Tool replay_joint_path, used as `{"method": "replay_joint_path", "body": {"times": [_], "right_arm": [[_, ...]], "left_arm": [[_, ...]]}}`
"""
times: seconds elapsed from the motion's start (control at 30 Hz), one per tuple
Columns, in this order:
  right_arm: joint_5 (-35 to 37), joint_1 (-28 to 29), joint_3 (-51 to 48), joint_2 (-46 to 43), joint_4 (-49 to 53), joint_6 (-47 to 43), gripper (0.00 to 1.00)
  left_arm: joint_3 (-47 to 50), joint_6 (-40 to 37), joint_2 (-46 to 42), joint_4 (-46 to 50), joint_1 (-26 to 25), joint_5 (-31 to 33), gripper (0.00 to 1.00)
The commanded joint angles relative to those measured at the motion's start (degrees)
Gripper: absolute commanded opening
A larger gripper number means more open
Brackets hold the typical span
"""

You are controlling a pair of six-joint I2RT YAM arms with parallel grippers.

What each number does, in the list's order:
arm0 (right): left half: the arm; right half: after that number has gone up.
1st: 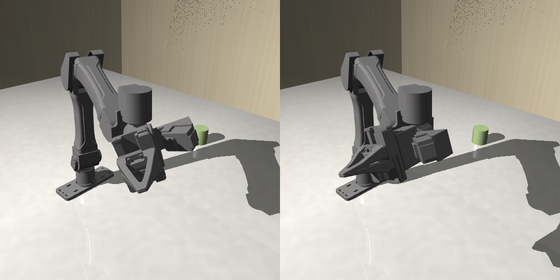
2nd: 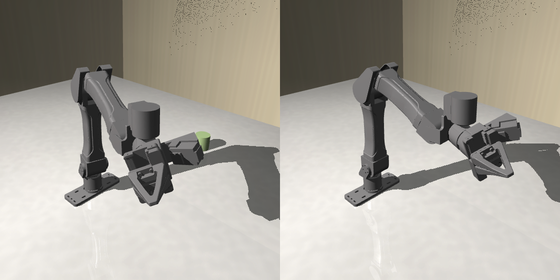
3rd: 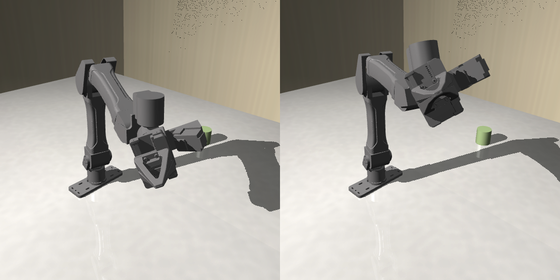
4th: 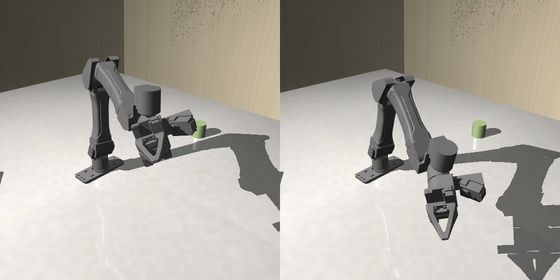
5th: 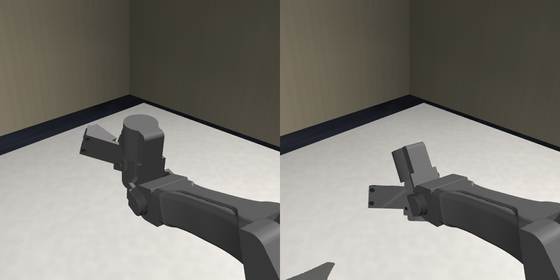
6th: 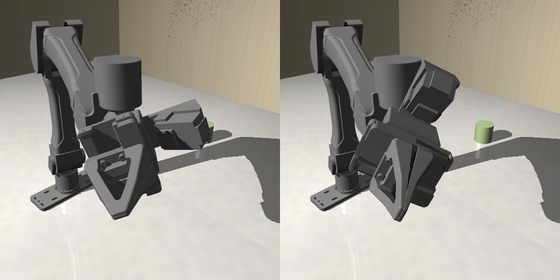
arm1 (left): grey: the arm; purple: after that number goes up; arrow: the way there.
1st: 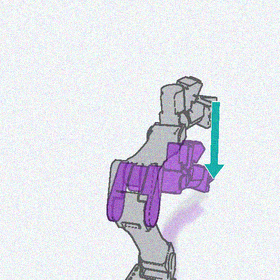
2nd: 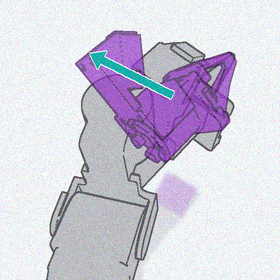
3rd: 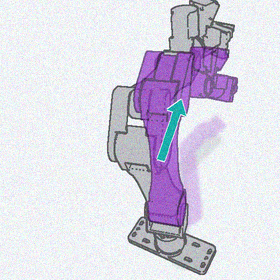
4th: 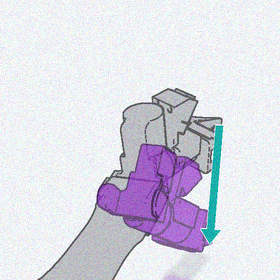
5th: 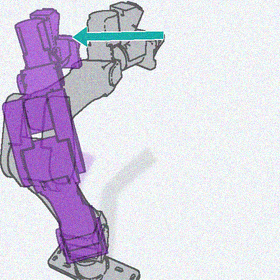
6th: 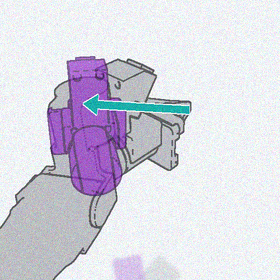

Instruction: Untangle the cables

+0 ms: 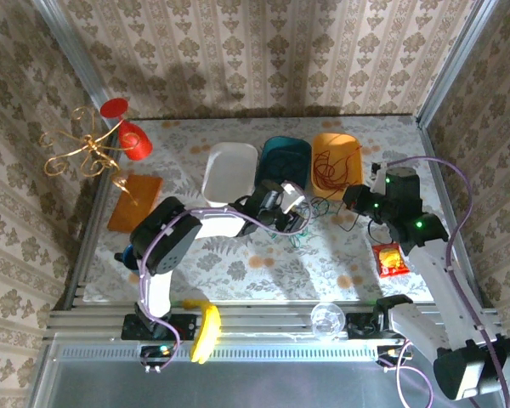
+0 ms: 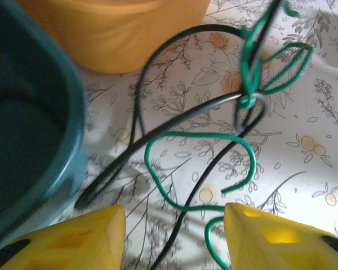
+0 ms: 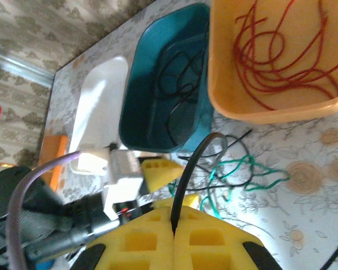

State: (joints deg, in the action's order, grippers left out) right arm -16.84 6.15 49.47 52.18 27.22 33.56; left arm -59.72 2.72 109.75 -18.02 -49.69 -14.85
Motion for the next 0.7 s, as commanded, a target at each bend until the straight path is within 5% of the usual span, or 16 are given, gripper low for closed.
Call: {"method": "replay_joint_path", "body": {"times": [0.0, 0.3, 0.43, 0.67], "right_arm": [[6.3, -1.2, 1.8, -1.8, 2.4, 1.9, 0.0], [0.5, -3.3, 1.6, -0.3, 0.0, 2.9, 0.0], [-6.8, -3.3, 1.8, 1.7, -2.1, 2.4, 0.0], [-12.1, -3.3, 2.1, 2.8, -3.0, 2.4, 0.0]], "left_arm": [[4.0, 3.9, -3.9, -2.0, 1.2, -1.0, 0.0], [12.8, 3.2, -9.1, 0.4, 1.0, 0.4, 0.0], [12.0, -0.1, -10.5, 1.3, -1.1, 2.1, 0.36], [3.7, -7.9, -8.8, 2.8, -5.3, 4.8, 0.5]]}}
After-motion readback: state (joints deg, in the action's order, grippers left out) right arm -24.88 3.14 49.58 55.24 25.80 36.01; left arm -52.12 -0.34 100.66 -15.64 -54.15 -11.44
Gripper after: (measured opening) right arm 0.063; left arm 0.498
